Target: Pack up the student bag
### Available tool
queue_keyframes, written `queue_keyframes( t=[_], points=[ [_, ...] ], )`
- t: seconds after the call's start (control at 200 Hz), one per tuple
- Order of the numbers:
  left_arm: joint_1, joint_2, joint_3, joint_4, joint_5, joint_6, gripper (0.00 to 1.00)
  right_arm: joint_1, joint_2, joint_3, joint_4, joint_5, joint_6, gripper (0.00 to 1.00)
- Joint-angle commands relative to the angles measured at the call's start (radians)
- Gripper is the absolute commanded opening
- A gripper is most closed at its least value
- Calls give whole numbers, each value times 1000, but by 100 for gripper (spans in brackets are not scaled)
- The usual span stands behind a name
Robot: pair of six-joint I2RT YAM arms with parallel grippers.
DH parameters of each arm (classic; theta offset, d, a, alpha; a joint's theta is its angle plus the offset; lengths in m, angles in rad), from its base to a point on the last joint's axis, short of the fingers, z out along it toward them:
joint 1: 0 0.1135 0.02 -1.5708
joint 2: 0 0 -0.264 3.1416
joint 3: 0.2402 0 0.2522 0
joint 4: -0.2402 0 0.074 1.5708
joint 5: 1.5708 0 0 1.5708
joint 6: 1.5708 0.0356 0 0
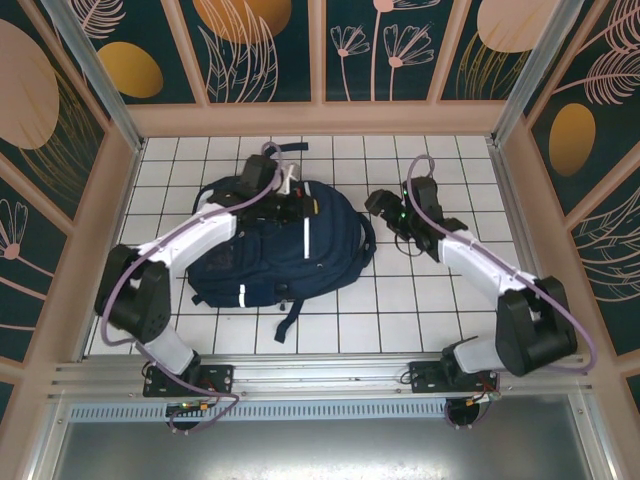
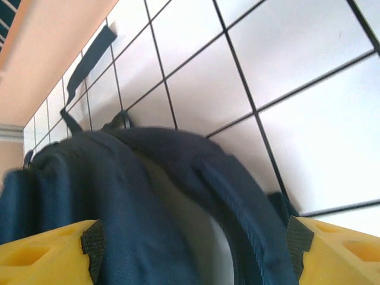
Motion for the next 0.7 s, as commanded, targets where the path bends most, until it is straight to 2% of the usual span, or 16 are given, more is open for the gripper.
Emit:
queue_keyframes(
  t=[0.0,0.06,0.105,0.16,0.215,0.395,0.525,0.616,0.691],
  points=[
    [-46,33,67,-91,-66,97,9,-28,85,114,-61,-48,-78,81],
    [-48,19,48,-102,-87,101,25,-29,155,170,-69,-113,-111,82],
    [-47,-20,27,-107,-128,102,40,-27,203,205,-73,-151,-119,82],
    [-44,-80,-1,-113,-164,98,51,-23,254,238,-70,-193,-124,82],
    [-32,-146,-34,-119,-174,83,57,-16,295,266,-63,-213,-133,83],
    [34,-411,-198,-173,-246,-11,61,-16,445,407,-114,-223,-159,83],
    [38,-577,-341,-243,-300,-118,64,-21,546,502,-145,-251,-167,82],
    [39,-678,-433,-315,-329,-241,66,-20,614,558,-159,-283,-169,81],
    [38,-775,-521,-355,-339,-377,67,-17,658,592,-173,-312,-170,76]
  ],
)
